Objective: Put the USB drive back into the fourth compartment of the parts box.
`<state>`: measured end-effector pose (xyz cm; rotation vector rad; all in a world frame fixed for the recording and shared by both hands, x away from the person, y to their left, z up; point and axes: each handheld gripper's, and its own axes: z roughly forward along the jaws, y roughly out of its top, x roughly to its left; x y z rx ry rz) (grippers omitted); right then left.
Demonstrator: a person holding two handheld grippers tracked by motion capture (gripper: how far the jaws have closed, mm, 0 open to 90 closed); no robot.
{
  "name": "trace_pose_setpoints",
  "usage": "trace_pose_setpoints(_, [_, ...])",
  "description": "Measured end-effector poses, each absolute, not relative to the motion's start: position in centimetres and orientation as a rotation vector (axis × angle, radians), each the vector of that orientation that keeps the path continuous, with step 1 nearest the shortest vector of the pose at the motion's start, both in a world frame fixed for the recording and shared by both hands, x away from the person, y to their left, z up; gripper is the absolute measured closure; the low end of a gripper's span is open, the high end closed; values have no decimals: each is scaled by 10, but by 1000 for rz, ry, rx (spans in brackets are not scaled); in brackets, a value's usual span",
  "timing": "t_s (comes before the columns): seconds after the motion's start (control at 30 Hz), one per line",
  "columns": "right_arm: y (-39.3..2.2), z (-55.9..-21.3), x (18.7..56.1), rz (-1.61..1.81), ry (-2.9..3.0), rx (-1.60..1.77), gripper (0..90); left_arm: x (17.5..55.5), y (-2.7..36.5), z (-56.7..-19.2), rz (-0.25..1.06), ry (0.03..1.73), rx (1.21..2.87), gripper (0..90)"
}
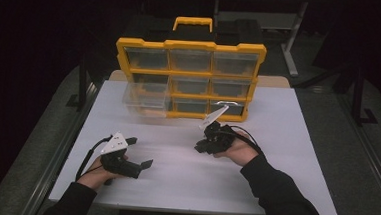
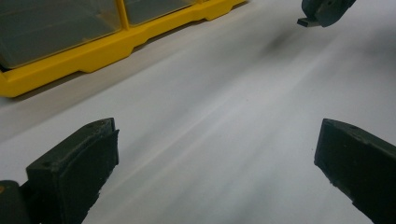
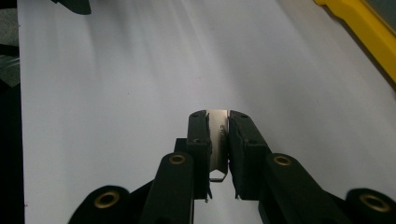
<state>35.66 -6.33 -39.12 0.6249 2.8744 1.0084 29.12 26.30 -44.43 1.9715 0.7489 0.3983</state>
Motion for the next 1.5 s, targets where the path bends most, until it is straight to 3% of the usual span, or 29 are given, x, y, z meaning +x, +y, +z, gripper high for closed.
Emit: trace_pose_setpoints(1.5, [-41, -324, 384, 1090, 2829, 530, 781, 291, 261, -445, 389, 742, 1975, 0])
